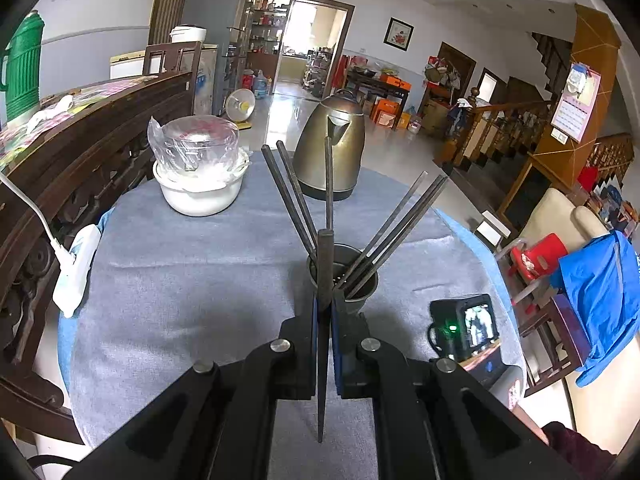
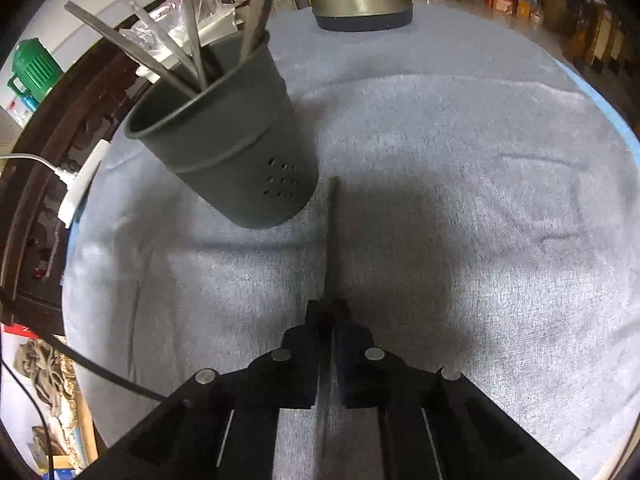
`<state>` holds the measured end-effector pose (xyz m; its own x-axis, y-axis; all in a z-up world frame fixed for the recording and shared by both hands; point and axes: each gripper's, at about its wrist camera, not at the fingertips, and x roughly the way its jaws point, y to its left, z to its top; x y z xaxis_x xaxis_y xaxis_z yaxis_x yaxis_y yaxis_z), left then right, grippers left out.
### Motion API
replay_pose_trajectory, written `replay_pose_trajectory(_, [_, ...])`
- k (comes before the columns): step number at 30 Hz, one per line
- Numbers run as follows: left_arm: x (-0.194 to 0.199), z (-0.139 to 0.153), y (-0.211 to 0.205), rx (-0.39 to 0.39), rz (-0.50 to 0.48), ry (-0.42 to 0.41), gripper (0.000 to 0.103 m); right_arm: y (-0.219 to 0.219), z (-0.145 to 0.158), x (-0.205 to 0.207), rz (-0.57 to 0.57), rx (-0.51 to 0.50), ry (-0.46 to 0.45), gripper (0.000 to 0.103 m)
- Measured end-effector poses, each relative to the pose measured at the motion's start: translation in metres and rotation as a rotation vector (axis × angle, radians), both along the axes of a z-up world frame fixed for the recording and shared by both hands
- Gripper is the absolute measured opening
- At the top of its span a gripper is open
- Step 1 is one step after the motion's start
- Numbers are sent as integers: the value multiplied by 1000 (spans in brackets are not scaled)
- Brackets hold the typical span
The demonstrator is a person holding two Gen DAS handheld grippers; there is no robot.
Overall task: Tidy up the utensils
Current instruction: 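Lift both held dark sticks up above the grey cup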
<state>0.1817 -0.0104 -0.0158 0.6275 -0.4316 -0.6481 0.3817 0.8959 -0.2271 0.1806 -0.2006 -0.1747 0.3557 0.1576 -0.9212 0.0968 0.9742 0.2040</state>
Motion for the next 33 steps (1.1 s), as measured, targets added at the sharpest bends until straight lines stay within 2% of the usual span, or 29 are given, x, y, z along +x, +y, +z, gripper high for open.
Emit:
replay_pose_trajectory(10, [1,-3,0,3,9,27,6,-24,50,-34,-5,114,-172,6])
replay_pose_trajectory(17, [0,4,-5,5,-2,15,6,-34,105,-47,-28,170,-365,6])
replay_pose_trajectory(21, [-1,12,-6,5,-2,-4,6,-35,136,-60,-27,209,-528,6])
replay_pose_trajectory(27, [-2,25,-8,1,-7,-31,6,-30,167,-72,-41,208,-703,6])
replay_pose_trajectory(33, [-1,39,-10,1,-17,-58,6,-28,181,-72,-55,243,-845,6])
